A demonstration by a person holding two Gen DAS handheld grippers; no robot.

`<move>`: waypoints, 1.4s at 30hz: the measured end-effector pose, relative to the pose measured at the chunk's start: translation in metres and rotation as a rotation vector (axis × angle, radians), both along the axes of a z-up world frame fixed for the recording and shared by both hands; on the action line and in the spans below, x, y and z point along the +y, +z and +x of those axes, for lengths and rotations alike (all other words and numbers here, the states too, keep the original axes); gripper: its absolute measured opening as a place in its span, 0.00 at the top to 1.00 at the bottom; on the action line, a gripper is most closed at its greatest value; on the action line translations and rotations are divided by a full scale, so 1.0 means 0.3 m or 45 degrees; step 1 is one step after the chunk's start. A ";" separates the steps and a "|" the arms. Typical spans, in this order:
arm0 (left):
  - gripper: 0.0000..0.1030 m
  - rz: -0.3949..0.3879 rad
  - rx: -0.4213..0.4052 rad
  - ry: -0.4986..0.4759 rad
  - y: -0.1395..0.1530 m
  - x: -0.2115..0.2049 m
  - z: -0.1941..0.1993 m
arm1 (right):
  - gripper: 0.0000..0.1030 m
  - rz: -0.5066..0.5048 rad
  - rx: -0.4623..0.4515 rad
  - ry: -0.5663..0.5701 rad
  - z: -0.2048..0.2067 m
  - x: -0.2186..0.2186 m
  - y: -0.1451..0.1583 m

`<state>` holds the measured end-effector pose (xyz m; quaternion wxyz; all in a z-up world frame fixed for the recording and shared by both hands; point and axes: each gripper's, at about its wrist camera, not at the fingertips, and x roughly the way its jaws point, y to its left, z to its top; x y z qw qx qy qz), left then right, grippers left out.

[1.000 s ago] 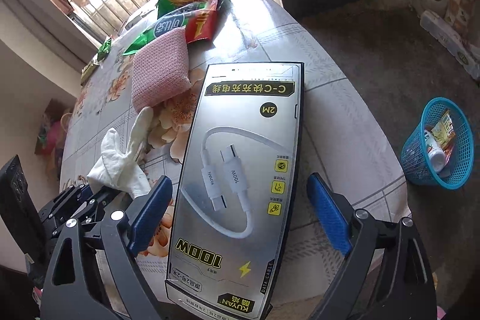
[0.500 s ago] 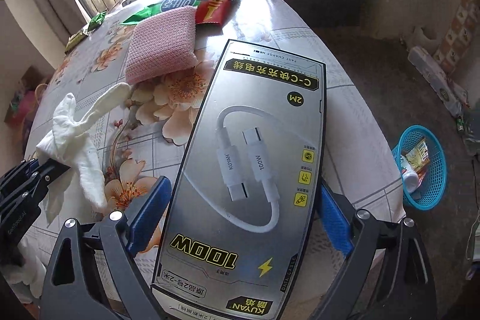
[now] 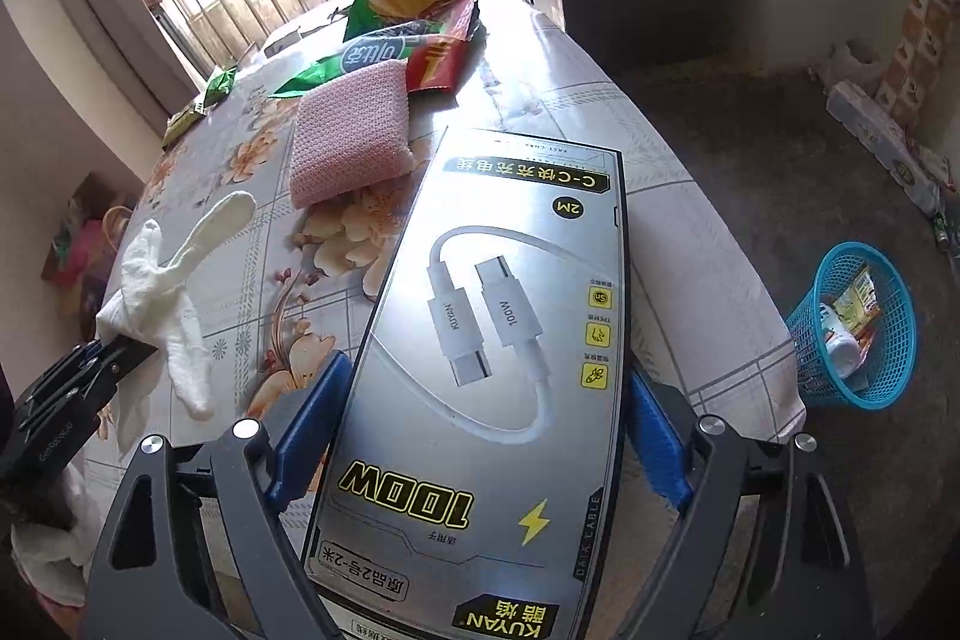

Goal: Collect trash
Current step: 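Grasp the white tissue with the left tool while the right tool holds the cable box, then carry the tissue and cable box to the wastebasket and release both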

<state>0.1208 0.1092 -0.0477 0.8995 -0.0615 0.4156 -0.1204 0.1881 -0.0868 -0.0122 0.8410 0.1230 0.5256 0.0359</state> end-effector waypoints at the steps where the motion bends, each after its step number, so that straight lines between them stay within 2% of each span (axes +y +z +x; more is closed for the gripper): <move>1: 0.81 -0.003 -0.005 0.001 0.005 0.002 -0.003 | 0.20 0.004 -0.010 0.001 -0.004 -0.001 0.010; 15: 0.81 -0.019 -0.051 -0.022 0.070 -0.025 -0.035 | 0.21 0.077 -0.101 -0.015 -0.056 -0.036 0.095; 25: 0.81 -0.001 -0.084 -0.110 0.122 -0.132 -0.031 | 0.21 0.139 -0.147 -0.082 -0.111 -0.138 0.115; 34: 0.81 0.000 -0.098 -0.323 0.168 -0.366 0.011 | 0.21 0.182 -0.179 -0.256 -0.210 -0.331 0.115; 42: 0.81 -0.021 0.006 -0.605 0.157 -0.713 0.113 | 0.21 0.203 -0.179 -0.617 -0.376 -0.703 0.045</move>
